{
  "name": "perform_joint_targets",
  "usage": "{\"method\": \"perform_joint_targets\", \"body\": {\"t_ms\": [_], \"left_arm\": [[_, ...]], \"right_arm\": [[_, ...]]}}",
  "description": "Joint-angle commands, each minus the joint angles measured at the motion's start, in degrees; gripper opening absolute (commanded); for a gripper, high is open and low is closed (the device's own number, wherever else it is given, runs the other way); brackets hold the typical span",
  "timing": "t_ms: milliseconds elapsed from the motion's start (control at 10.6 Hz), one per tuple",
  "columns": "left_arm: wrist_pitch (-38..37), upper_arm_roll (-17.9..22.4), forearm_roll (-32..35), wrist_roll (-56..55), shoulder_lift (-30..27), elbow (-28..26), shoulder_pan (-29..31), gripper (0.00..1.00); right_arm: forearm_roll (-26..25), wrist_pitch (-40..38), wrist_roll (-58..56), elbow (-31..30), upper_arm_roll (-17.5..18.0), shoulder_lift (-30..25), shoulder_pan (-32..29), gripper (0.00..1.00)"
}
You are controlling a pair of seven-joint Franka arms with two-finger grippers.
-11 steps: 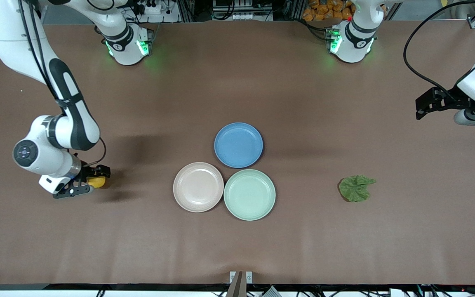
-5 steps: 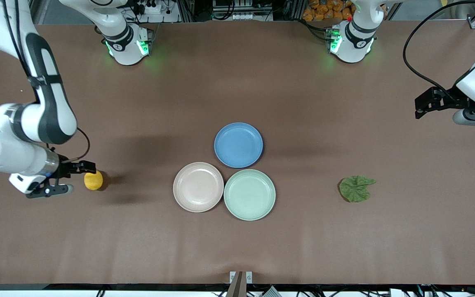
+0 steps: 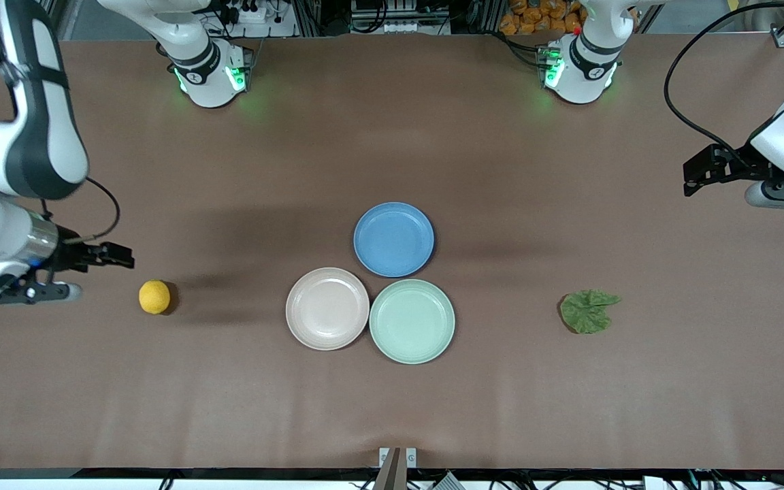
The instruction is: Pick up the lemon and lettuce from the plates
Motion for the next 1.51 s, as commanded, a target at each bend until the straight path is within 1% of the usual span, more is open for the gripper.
{"method": "perform_joint_targets", "body": {"t_ms": [0,94,376,471,565,659,847,1035,1412], "left_arm": [[0.2,-0.28,-1.34,-0.92,-0.81,-0.67,0.31,1.0],[0.2,-0.28,-1.34,-0.92,-0.9,-0.67,0.23,1.0],[0.2,-0.37,-1.34,-0.92,-0.98,-0.67,0.31,1.0],[0.12,-0.37,-1.34,-1.0,-1.16,-0.85,0.31,1.0],[0.11,-0.37,-1.34,-0.92,-1.42,-1.37,0.49,1.0],[0.11,-0.37,-1.42,-1.0,-1.68,-1.9,0.4,1.0],[0.2,-0.54,-1.77,-1.01,-2.39,-3.04,0.31,1.0],[0.64,-0.46,-3.0,-1.09,-2.65,-3.05,0.4,1.0],[0.73,-0.46,-3.09,-1.09,-3.09,-2.35,0.49,1.0]], "right_arm": [[-0.92,-9.89,1.32,3.41,0.37,-5.27,-1.1,1.0],[-0.92,-13.33,1.32,5.87,0.37,-5.63,-1.45,1.0],[-1.09,-20.38,1.32,9.93,0.28,-8.26,-1.98,1.0],[-1.53,-22.57,1.32,11.24,0.19,-9.14,-1.72,1.0],[-3.19,-25.2,2.53,12.04,0.28,-10.02,-1.37,1.0],[-3.72,-27.49,5.07,12.22,0.54,-10.81,-1.37,1.0],[-3.73,-28.31,5.8,12.49,1.24,-11.52,-1.28,1.0],[-3.64,-28.13,5.8,14.15,1.6,-11.43,-1.19,1.0],[-3.55,-27.52,5.8,15.74,1.6,-11.17,-0.67,1.0]]}}
